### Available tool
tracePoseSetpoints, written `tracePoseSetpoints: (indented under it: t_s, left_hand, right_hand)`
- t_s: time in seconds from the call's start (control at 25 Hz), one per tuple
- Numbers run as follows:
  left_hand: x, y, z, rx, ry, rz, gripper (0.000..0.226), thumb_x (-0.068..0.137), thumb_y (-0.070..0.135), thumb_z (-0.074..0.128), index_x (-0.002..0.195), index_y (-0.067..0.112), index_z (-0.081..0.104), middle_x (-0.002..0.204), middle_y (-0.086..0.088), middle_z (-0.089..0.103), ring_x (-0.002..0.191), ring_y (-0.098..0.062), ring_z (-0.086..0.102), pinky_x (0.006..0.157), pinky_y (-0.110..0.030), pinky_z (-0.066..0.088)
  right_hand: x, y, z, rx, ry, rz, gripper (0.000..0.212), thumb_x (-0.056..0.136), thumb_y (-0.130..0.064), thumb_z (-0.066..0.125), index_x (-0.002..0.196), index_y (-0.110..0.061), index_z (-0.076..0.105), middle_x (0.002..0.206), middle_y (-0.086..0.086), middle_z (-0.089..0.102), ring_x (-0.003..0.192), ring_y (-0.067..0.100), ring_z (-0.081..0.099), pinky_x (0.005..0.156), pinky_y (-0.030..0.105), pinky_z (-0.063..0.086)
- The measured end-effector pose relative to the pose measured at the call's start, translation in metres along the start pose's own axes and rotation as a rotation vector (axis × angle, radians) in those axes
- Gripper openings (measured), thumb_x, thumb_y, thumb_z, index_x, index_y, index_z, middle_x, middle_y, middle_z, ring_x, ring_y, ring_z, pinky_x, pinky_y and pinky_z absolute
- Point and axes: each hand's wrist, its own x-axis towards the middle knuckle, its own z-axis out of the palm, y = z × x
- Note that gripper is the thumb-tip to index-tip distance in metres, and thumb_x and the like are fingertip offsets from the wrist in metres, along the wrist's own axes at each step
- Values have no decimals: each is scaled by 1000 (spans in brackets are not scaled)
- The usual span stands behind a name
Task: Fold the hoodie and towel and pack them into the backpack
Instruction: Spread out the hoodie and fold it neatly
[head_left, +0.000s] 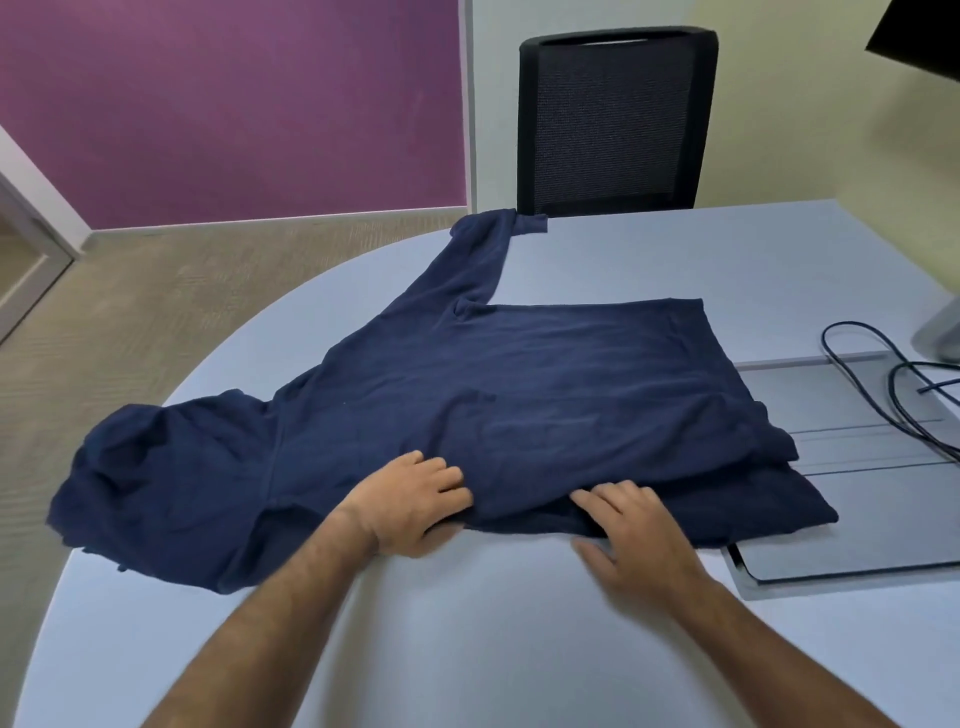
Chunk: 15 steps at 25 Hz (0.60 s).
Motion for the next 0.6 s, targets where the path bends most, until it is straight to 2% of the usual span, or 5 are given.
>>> tracePoseSetpoints:
  t_s: [0.12,0.28,0.36,0.48,0.6]
  left_hand:
    - [4,-1,-12,-295,62,-290,28,93,46,47,90,25,66,80,10,63,73,-16,60,63,-36,51]
    - [11,-7,-30,-490,53,-498,27,92,46,50,90,26,68,79,12,67,72,-7,57,70,-34,51]
    - [11,-5,-32,-448,41,-496,28,92,48,50,92,28,69,82,12,68,75,-8,58,72,-35,52]
    - [2,5,-25,-268,10,-352,36,91,54,46,94,27,70,87,11,68,86,-13,59,79,-36,49]
    - [-17,15,-8,-38,-74,-162,49,94,63,45,112,26,69,118,7,67,118,-20,56,100,-42,37]
  right_hand:
    - [7,-15,5,34,6,32,34,83,-39,52,107,-24,72,88,-9,58,77,14,52,67,30,43]
    - [1,-19,2,123,58,-235,16,79,-17,60,87,-15,73,101,1,65,95,22,59,80,37,47]
    - [0,-32,2,171,15,-230,26,78,-27,64,99,-14,71,116,3,65,109,23,59,94,41,47]
    - [0,-62,10,182,-225,-197,76,82,-53,58,146,-14,43,154,3,40,142,18,35,116,43,20]
    - [-7,-72,9,288,-292,-265,68,88,-56,53,142,-16,48,153,1,40,142,14,34,120,41,20]
